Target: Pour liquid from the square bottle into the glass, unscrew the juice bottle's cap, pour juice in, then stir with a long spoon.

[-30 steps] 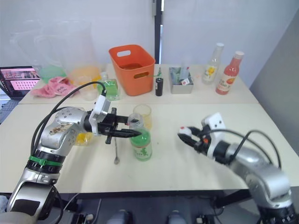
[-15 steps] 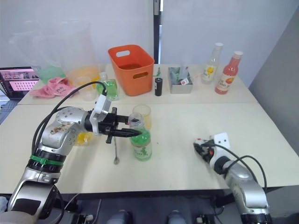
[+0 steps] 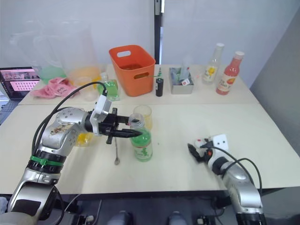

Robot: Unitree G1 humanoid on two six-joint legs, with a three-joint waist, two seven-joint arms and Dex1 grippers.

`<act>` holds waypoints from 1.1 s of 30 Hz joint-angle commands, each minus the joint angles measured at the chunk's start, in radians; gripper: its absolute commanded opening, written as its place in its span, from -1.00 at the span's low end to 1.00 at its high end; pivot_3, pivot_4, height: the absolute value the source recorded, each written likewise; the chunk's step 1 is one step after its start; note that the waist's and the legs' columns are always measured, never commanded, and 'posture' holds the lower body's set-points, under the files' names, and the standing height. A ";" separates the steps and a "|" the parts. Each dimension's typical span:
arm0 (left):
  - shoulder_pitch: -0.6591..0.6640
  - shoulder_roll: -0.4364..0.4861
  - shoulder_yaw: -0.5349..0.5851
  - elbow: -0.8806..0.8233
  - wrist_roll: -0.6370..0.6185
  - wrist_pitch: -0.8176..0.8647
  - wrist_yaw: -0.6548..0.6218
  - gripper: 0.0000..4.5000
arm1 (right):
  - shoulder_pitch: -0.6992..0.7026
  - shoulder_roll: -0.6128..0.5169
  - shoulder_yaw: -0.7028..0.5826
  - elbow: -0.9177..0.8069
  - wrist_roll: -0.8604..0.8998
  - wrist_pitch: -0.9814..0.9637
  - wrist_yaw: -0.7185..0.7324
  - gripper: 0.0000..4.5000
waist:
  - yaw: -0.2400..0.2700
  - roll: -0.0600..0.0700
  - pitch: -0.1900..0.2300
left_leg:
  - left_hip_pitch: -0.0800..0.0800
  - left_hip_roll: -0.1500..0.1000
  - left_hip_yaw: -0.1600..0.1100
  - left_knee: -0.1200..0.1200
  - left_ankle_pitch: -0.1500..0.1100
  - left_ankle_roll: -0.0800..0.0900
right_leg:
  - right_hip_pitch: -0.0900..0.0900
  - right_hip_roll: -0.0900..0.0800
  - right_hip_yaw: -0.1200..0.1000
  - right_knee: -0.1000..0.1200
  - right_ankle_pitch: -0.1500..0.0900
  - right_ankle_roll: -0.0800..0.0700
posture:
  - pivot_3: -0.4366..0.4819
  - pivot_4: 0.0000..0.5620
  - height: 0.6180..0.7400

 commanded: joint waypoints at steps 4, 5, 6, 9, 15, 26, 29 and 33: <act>-0.023 0.050 0.081 -0.034 -0.060 0.070 0.010 -0.39 | -0.052 -0.056 -0.045 -0.252 0.077 0.081 0.025 0.99 | -0.008 0.000 0.000 | 0.000 0.000 0.000 0.000 0.000 0.000 | -0.001 0.000 0.000 0.000 0.000 0.000 | -0.05 -0.47 0.99; -0.027 0.060 0.097 -0.037 -0.072 0.087 0.018 -0.39 | -0.068 -0.067 -0.038 -0.292 0.091 0.114 0.025 0.99 | -0.009 0.000 0.000 | -0.001 0.000 0.000 0.000 0.000 0.000 | -0.001 0.001 0.001 0.000 0.000 0.000 | -0.05 -0.47 0.99; -0.030 0.067 0.106 -0.039 -0.078 0.098 0.023 -0.39 | -0.078 -0.074 -0.034 -0.319 0.100 0.140 0.023 0.99 | -0.010 0.000 0.000 | -0.001 0.000 0.000 0.000 0.000 0.000 | -0.001 0.001 0.001 0.001 0.000 0.000 | -0.05 -0.47 0.99; -0.034 0.093 0.133 -0.040 -0.082 0.118 0.033 -0.39 | -0.116 -0.080 -0.014 -0.394 0.139 0.229 0.006 0.99 | -0.005 0.000 0.000 | -0.002 0.000 -0.001 0.000 0.000 0.000 | -0.001 0.001 0.001 0.000 0.000 0.001 | -0.05 -0.47 0.99; -0.068 0.140 0.183 0.010 -0.046 0.091 0.062 -0.39 | -0.182 -0.058 0.057 -0.440 0.146 0.326 -0.022 0.99 | 0.005 -0.001 0.001 | -0.006 0.000 -0.002 0.000 0.000 0.000 | -0.002 0.001 0.001 -0.001 -0.001 0.001 | -0.05 -0.47 0.99; -0.122 0.135 0.167 0.107 0.072 -0.064 0.139 -0.39 | -0.205 -0.007 0.139 -0.420 0.106 0.344 -0.036 0.99 | 0.003 -0.001 0.001 | -0.007 -0.001 -0.002 0.001 0.001 -0.001 | -0.003 0.001 0.001 -0.001 -0.001 0.002 | -0.05 -0.47 0.99; -0.151 0.120 0.155 0.164 0.123 -0.133 0.166 -0.39 | -0.206 0.005 0.149 -0.419 0.095 0.352 -0.045 0.99 | 0.004 -0.001 0.001 | -0.007 -0.001 -0.002 0.001 0.000 -0.001 | -0.003 0.001 0.001 0.000 -0.001 0.002 | -0.05 -0.47 0.99; -0.190 0.076 0.128 0.254 0.212 -0.259 0.225 -0.39 | -0.206 0.018 0.145 -0.422 0.093 0.362 -0.057 0.99 | 0.006 -0.001 0.001 | -0.007 -0.001 -0.002 0.001 0.001 -0.001 | -0.003 0.001 0.001 -0.001 -0.001 0.002 | -0.05 -0.47 0.99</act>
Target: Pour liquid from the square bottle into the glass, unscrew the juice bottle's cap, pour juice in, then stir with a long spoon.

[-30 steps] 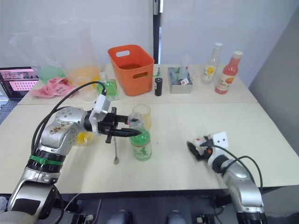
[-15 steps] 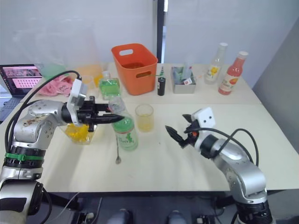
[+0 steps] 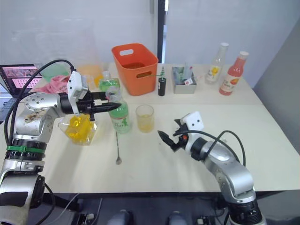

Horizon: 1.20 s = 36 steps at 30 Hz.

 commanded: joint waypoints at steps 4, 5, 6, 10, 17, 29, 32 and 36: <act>-0.115 -0.083 -0.028 0.154 0.132 -0.262 0.127 -0.39 | -0.011 0.009 -0.008 -0.045 0.002 0.027 -0.025 0.99 | 0.002 0.000 0.000 | 0.000 0.000 0.000 0.000 0.000 0.000 | 0.000 0.000 0.000 0.000 0.000 0.000 | -0.05 -0.47 0.99; -0.130 -0.098 -0.033 0.189 0.151 -0.301 0.143 -0.39 | -0.012 0.012 -0.006 -0.050 0.000 0.034 -0.032 0.99 | 0.001 0.000 0.000 | 0.000 0.000 0.000 0.000 0.000 0.000 | 0.000 0.000 0.000 0.000 0.000 0.000 | -0.05 -0.47 0.99; -0.145 -0.110 -0.038 0.224 0.169 -0.339 0.160 -0.39 | -0.013 0.013 -0.004 -0.055 -0.001 0.040 -0.038 0.99 | 0.001 0.000 0.000 | 0.000 0.000 0.000 0.000 0.000 0.000 | 0.000 0.000 0.000 0.000 0.000 0.000 | -0.05 -0.47 0.99; -0.200 -0.148 -0.064 0.364 0.246 -0.505 0.224 -0.39 | -0.014 0.018 0.004 -0.081 -0.005 0.067 -0.061 0.99 | -0.001 -0.001 0.000 | -0.001 0.000 0.000 0.000 0.000 0.000 | 0.000 0.000 0.000 0.000 0.000 0.000 | -0.05 -0.47 0.99; -0.286 -0.172 -0.147 0.591 0.423 -0.779 0.355 -0.39 | -0.031 0.056 0.008 -0.123 0.002 0.103 -0.102 0.99 | -0.003 -0.001 0.000 | -0.001 0.000 0.000 0.000 0.000 0.000 | -0.001 0.000 0.000 0.000 0.000 0.000 | -0.05 -0.47 0.99; -0.359 -0.189 -0.194 0.765 0.544 -0.914 0.509 -0.39 | -0.063 0.088 0.005 -0.149 -0.005 0.125 -0.139 0.99 | -0.003 -0.001 0.000 | -0.001 -0.001 0.000 0.000 0.000 0.000 | -0.001 0.000 0.000 0.001 0.000 0.001 | -0.05 -0.47 0.99; -0.369 -0.172 -0.243 0.783 0.633 -0.959 0.588 -0.39 | -0.069 0.092 0.001 -0.148 -0.008 0.124 -0.149 0.99 | -0.003 -0.001 0.000 | -0.001 -0.001 0.000 0.000 0.000 0.000 | -0.001 0.000 -0.001 0.001 0.000 0.001 | -0.05 -0.47 0.99; -0.381 -0.165 -0.283 0.798 0.700 -0.994 0.660 -0.39 | -0.069 0.092 -0.004 -0.150 -0.006 0.126 -0.154 0.99 | -0.002 -0.001 0.000 | -0.001 -0.001 0.000 0.000 0.000 0.000 | -0.001 0.000 0.000 0.001 0.000 0.001 | -0.05 -0.47 0.99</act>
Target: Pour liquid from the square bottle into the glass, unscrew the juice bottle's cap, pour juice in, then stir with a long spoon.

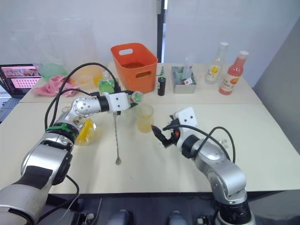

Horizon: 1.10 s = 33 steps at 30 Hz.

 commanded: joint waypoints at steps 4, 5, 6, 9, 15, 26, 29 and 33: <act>-0.068 0.016 -0.024 -0.005 0.061 -0.067 0.115 -0.39 | -0.014 -0.001 -0.019 -0.047 0.008 0.006 -0.009 0.99 | 0.000 0.000 0.000 | 0.000 0.000 0.000 0.000 0.000 0.000 | 0.000 0.000 0.000 0.000 0.000 0.000 | -0.05 -0.47 0.99; -0.074 0.018 -0.033 -0.003 0.079 -0.067 0.140 -0.39 | -0.013 0.001 -0.018 -0.048 0.009 0.007 -0.011 0.99 | 0.000 0.000 0.000 | 0.000 0.000 0.000 0.000 0.000 0.000 | 0.000 0.000 0.000 0.000 0.000 0.000 | -0.05 -0.47 0.99; -0.080 0.022 -0.044 -0.001 0.099 -0.069 0.166 -0.39 | -0.013 0.002 -0.017 -0.049 0.009 0.007 -0.013 0.99 | 0.000 0.000 0.000 | 0.000 0.000 0.000 0.000 0.000 0.000 | 0.000 0.000 0.000 0.000 0.000 0.000 | -0.05 -0.47 0.99; -0.095 0.036 -0.082 0.002 0.164 -0.079 0.243 -0.39 | -0.014 0.007 -0.014 -0.050 0.010 0.008 -0.018 0.99 | 0.000 0.000 0.000 | 0.000 0.000 0.000 0.000 0.000 0.000 | 0.000 0.000 0.000 0.000 0.000 0.000 | -0.05 -0.47 0.99; -0.111 0.051 -0.133 0.016 0.244 -0.090 0.350 -0.39 | -0.010 0.014 -0.014 -0.059 0.016 0.012 -0.027 0.99 | 0.000 0.000 0.000 | -0.001 0.000 0.000 0.000 0.000 0.000 | -0.001 0.000 0.000 0.000 0.000 0.000 | -0.05 -0.47 0.99; -0.132 0.065 -0.181 0.027 0.311 -0.113 0.463 -0.39 | -0.004 0.027 -0.018 -0.074 0.020 0.027 -0.035 0.99 | 0.001 0.000 0.000 | -0.003 0.000 0.000 0.000 0.000 0.000 | -0.003 0.000 0.000 0.000 0.000 0.000 | -0.05 -0.47 0.99; -0.135 0.066 -0.193 0.027 0.323 -0.121 0.477 -0.39 | -0.002 0.030 -0.017 -0.079 0.022 0.031 -0.037 0.99 | 0.001 0.000 0.000 | -0.004 0.000 0.000 0.000 0.000 0.000 | -0.004 -0.001 0.000 0.001 0.000 0.000 | -0.05 -0.47 0.99; -0.143 0.067 -0.206 0.030 0.339 -0.125 0.500 -0.39 | 0.003 0.035 -0.016 -0.085 0.023 0.036 -0.040 0.99 | 0.000 0.000 0.000 | -0.005 -0.001 0.000 0.000 0.000 0.000 | -0.005 -0.001 0.000 0.001 0.000 0.000 | -0.05 -0.47 0.99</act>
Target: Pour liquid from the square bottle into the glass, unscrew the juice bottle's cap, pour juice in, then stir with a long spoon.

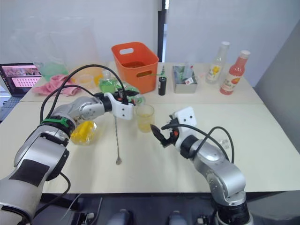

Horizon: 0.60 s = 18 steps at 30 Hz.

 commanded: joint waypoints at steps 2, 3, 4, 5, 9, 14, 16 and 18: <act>-0.060 0.018 0.001 -0.023 0.007 -0.018 0.060 -0.39 | 0.000 0.010 -0.014 -0.047 0.009 0.001 -0.012 0.99 | 0.000 0.000 0.000 | 0.000 0.000 0.000 0.000 0.000 0.000 | -0.001 0.000 0.000 0.000 0.000 0.000 | -0.05 -0.47 0.99; -0.062 0.018 -0.002 -0.023 0.009 -0.017 0.063 -0.39 | 0.000 0.012 -0.014 -0.047 0.009 0.001 -0.013 0.99 | 0.000 0.000 0.000 | 0.000 0.000 0.000 0.000 0.000 0.000 | -0.001 0.000 0.000 0.001 0.000 0.000 | -0.05 -0.47 0.99; -0.063 0.018 -0.004 -0.022 0.011 -0.016 0.067 -0.39 | 0.000 0.013 -0.013 -0.048 0.009 0.001 -0.015 0.99 | 0.000 0.000 0.000 | -0.001 0.000 0.000 0.000 0.000 0.000 | -0.001 0.000 0.000 0.001 0.000 0.000 | -0.05 -0.47 0.99; -0.065 0.019 -0.006 -0.021 0.014 -0.016 0.071 -0.39 | 0.000 0.014 -0.013 -0.048 0.009 0.001 -0.016 0.99 | 0.000 0.000 0.000 | -0.001 0.000 0.000 0.000 0.000 0.000 | -0.002 0.000 0.000 0.001 0.000 0.000 | -0.05 -0.47 0.99; -0.070 0.021 -0.018 -0.022 0.033 -0.017 0.092 -0.39 | 0.000 0.017 -0.011 -0.049 0.009 -0.001 -0.019 0.99 | 0.000 0.000 0.000 | -0.005 0.000 0.000 0.000 0.001 -0.002 | -0.008 0.000 0.000 0.004 0.000 0.000 | -0.05 -0.47 0.99; -0.083 0.024 -0.038 -0.022 0.059 -0.013 0.130 -0.39 | 0.000 0.021 -0.010 -0.049 0.009 -0.002 -0.021 0.99 | 0.000 0.000 0.000 | -0.006 -0.002 0.000 0.001 0.001 -0.002 | -0.010 -0.002 0.001 0.009 0.000 0.000 | -0.05 -0.47 0.99; -0.088 0.027 -0.048 -0.022 0.076 -0.013 0.149 -0.39 | 0.002 0.024 -0.010 -0.050 0.011 -0.003 -0.021 0.99 | 0.000 0.000 0.000 | -0.006 -0.002 0.000 0.001 0.001 -0.002 | -0.010 -0.002 0.001 0.009 0.000 0.000 | -0.05 -0.47 0.99; -0.090 0.029 -0.055 -0.021 0.085 -0.014 0.163 -0.39 | 0.004 0.026 -0.009 -0.050 0.011 -0.003 -0.021 0.99 | -0.001 0.000 0.000 | -0.006 -0.002 0.000 0.001 0.001 -0.002 | -0.010 -0.002 0.001 0.009 0.000 0.000 | -0.05 -0.47 0.99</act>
